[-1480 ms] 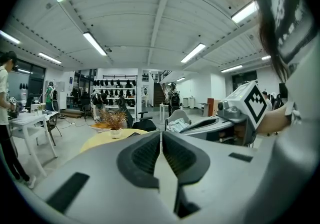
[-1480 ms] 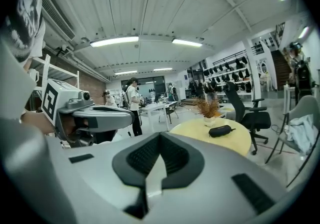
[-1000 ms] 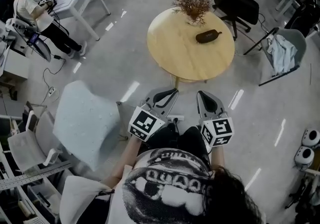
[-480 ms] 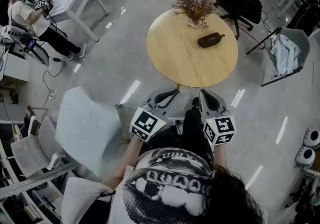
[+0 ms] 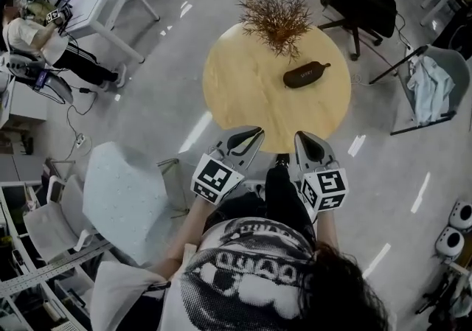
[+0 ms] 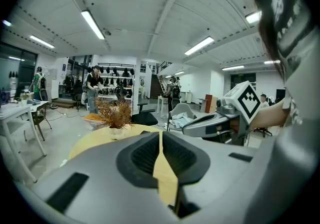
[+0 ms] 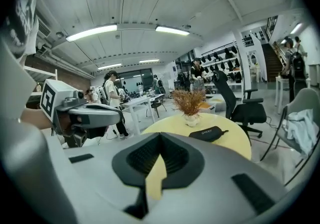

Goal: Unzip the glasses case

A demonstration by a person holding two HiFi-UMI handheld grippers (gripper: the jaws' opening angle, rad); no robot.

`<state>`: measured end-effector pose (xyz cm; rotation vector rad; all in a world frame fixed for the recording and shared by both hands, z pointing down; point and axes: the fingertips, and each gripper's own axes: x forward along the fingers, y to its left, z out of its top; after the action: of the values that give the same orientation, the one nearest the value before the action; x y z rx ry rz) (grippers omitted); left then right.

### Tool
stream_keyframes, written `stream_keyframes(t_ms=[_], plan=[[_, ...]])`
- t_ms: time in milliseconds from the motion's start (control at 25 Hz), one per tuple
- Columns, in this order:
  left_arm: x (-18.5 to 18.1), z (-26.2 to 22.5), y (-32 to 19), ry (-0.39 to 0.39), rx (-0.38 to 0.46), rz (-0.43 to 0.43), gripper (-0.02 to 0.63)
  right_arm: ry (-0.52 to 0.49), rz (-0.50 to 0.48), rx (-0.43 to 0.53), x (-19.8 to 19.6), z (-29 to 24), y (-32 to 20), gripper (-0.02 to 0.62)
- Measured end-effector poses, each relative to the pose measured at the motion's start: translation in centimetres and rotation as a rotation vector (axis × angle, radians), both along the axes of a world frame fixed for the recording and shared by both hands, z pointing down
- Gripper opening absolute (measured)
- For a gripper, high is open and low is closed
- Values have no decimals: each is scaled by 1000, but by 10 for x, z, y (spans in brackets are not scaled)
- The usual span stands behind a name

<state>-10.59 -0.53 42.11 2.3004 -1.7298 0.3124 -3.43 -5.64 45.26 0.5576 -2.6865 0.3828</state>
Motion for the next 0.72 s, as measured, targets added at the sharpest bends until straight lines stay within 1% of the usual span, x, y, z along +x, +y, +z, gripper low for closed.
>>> stream_keyframes(t_ms=[200,400,600,720], plan=[[2,14,-75,-30,-49,24,21,24,-30,-21,4,15,-59,0],[0,37,-138,-64,-113,57,23,49,-60,-47,1,37,-105,0],[-7,65,-181,-94,-187,86,23,65,-96,-84,-3,58,-134,0],[-10,76,-199,-121,-222,128,25,65,-99,-97,-5,65,-145,0]])
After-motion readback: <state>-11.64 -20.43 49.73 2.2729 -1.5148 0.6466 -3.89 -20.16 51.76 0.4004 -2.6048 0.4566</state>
